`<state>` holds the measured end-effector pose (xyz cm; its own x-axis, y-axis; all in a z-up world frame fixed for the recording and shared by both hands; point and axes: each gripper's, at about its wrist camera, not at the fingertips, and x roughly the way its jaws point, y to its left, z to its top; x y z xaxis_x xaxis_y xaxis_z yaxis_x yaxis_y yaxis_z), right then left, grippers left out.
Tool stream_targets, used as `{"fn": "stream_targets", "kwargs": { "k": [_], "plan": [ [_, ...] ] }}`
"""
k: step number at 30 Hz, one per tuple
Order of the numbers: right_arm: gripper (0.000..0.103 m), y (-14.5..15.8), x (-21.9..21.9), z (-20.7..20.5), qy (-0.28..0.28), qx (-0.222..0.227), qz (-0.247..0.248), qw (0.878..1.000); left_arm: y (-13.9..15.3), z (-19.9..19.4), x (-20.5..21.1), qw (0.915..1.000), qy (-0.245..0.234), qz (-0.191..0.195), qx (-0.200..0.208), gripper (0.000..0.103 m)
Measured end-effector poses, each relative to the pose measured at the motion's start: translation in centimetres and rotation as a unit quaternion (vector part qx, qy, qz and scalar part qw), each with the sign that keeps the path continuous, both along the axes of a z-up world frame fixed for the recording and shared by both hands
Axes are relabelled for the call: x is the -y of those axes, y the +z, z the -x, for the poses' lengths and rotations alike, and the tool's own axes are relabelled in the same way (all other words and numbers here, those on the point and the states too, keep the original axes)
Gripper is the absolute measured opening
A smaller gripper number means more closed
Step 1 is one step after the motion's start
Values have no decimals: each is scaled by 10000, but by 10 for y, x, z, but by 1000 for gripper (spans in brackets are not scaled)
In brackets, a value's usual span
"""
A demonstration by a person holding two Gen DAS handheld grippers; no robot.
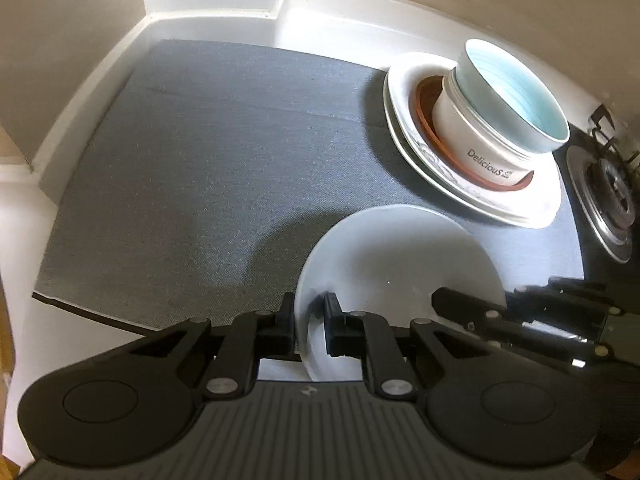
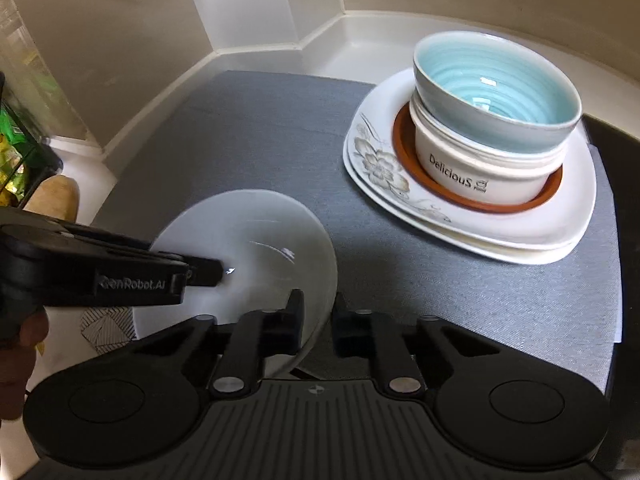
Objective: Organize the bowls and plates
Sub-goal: 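Reach both tools to the white blue-trimmed bowl rim and close them, then lift the white bowl with both tools and carry it over the stack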
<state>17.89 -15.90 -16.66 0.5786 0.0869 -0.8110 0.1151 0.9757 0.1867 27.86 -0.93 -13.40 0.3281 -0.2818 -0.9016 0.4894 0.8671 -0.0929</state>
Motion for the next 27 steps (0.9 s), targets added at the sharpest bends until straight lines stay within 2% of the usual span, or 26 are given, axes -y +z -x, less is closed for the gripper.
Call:
{"fn": "stream_targets", "kwargs": {
  "k": [5,11,18,27],
  "plan": [
    [12,3,1,1,85,-62,-27,9999,5,0,-4,9995,60,246,-179,10],
    [12,14,2,6,59,98,-27,9999,24,5,-2,9995,22,303,9,10],
    [12,39,9,19,32,344,41,9994,53,12,0,9981,-92,573,199,9],
    [12,77,35,41,-203,723,260,9968,86,23,30,9938,-464,863,534,9]
  ]
}}
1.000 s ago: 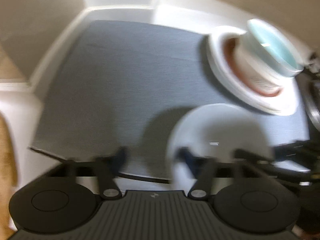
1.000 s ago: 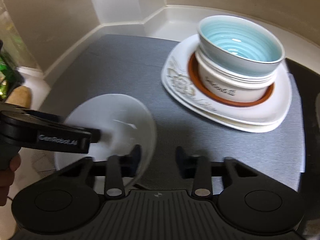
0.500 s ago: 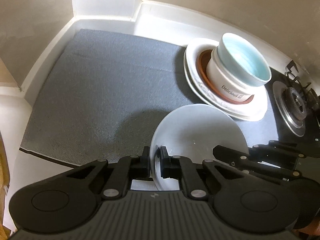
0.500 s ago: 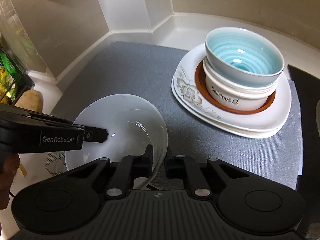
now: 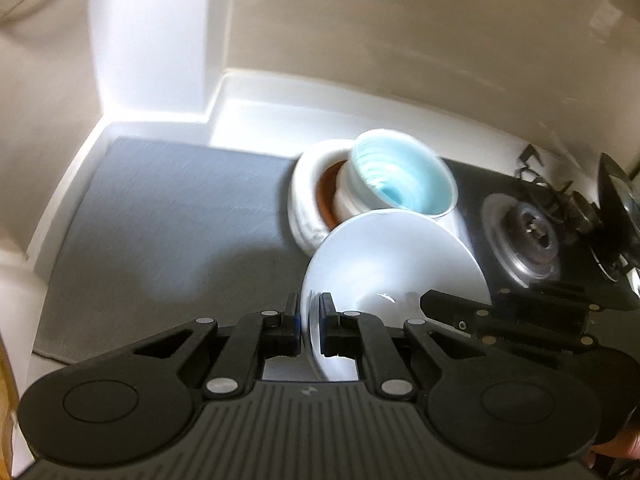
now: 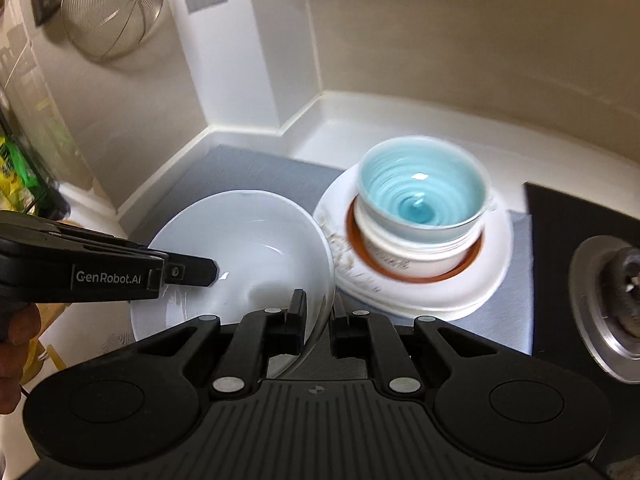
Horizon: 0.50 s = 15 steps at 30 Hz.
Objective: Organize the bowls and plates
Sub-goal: 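Lift the white bowl with both tools and carry it over the stack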
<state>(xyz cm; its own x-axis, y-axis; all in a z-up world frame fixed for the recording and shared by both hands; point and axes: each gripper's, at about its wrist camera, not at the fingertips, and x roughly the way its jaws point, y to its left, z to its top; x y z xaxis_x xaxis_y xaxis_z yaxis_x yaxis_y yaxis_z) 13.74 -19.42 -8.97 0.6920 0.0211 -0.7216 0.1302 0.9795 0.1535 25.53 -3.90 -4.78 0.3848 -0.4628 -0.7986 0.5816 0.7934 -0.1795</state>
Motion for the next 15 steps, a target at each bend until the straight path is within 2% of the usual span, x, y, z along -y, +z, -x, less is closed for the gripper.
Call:
{"fn": "stream_targets", "kwargs": {
  "k": [7,15],
  "plan": [
    [11,18,28,9,-302,187,179,9992,18,0,37,9993,-301,123,181,9],
    [11,27,63,2,-607,302,114,9976,25,-20,79,9985,-489,126,193,9]
  ]
}}
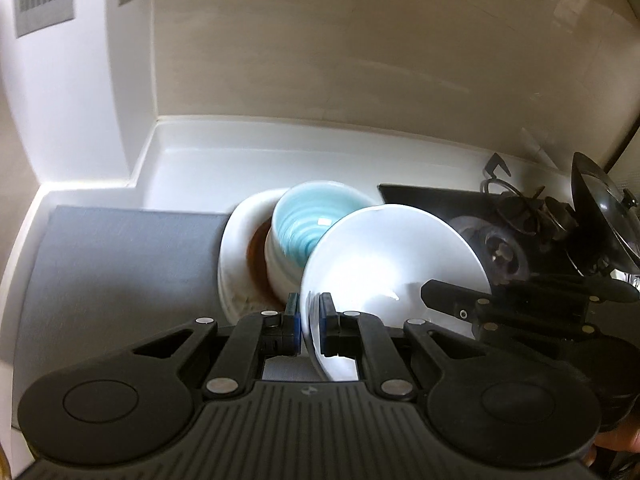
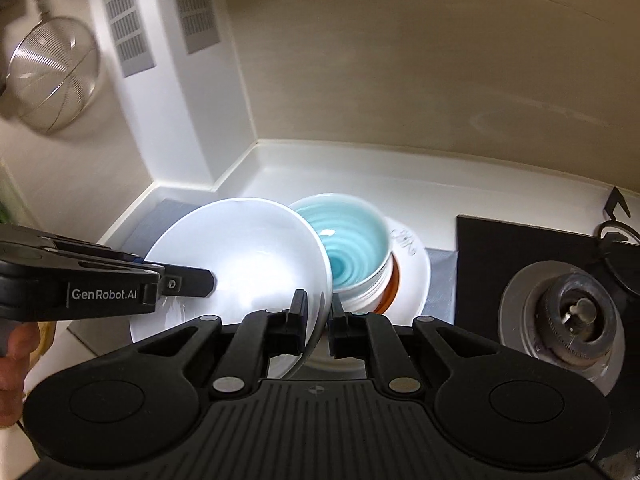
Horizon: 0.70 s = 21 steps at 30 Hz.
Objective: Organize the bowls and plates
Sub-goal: 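Lift the white bowl with both tools and carry it over the stack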
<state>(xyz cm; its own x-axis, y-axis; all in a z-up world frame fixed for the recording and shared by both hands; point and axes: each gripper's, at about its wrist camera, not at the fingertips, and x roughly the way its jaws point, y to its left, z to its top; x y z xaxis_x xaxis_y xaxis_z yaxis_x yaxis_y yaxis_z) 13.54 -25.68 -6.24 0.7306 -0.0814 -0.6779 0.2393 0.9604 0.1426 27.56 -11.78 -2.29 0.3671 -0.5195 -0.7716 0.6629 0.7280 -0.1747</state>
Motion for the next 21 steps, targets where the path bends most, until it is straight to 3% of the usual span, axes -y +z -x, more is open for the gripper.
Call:
{"fn": "stream_targets", "kwargs": {
  "k": [10,21],
  "plan": [
    [10,5,41,-42,-149,73,114,9998,0,-44,44,10000,37,-80,-20,9],
    [10,-26,64,-80,-218,-295,22,9993,-30,-74,70,9990,122,-365,-228,9]
  ]
}}
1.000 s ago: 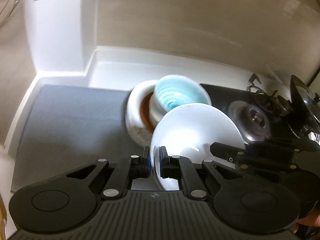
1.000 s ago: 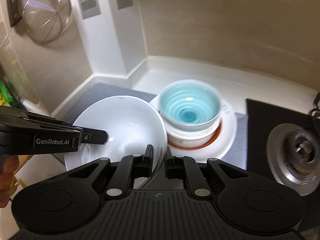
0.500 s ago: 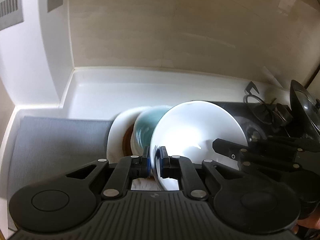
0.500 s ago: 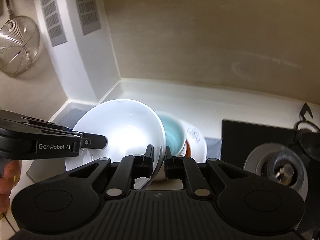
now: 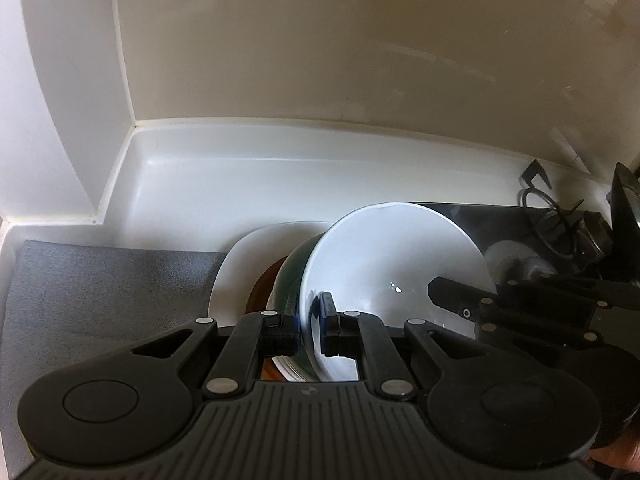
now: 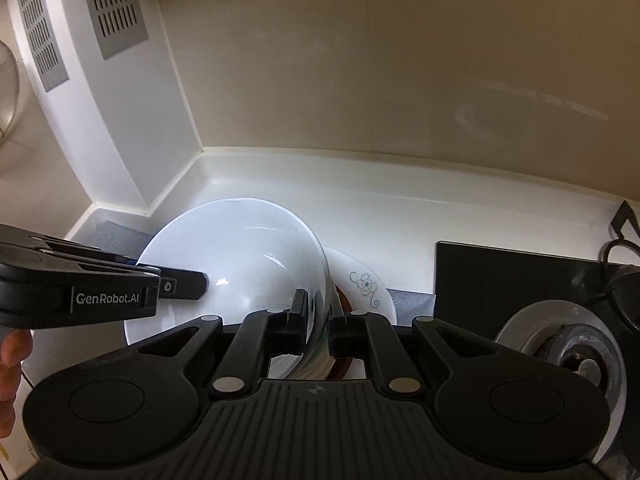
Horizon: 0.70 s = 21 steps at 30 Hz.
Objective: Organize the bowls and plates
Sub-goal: 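Lift the white bowl with both tools and carry it over the stack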
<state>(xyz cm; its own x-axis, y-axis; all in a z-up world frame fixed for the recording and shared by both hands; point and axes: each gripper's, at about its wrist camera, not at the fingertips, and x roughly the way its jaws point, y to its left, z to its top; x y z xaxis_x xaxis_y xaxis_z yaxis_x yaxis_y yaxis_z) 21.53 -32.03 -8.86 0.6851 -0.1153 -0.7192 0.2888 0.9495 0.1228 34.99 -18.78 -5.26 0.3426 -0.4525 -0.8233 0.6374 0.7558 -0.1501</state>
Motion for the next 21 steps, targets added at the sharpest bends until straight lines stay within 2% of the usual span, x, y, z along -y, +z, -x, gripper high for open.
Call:
{"fn": "stream_targets", "kwargs": {
  "k": [12,15,21],
  "plan": [
    [10,-15,0,-11,62,-53,39,10000,-15,-8,3,10000,4,-72,-13,10],
    [10,-17,0,-10,74,12,155,9999,-18,-4,4,9998,-51,-69,177,10],
    [11,-21,-5,-6,251,91,479,9985,-21,-5,1,9998,-21,34,186,9]
  ]
}}
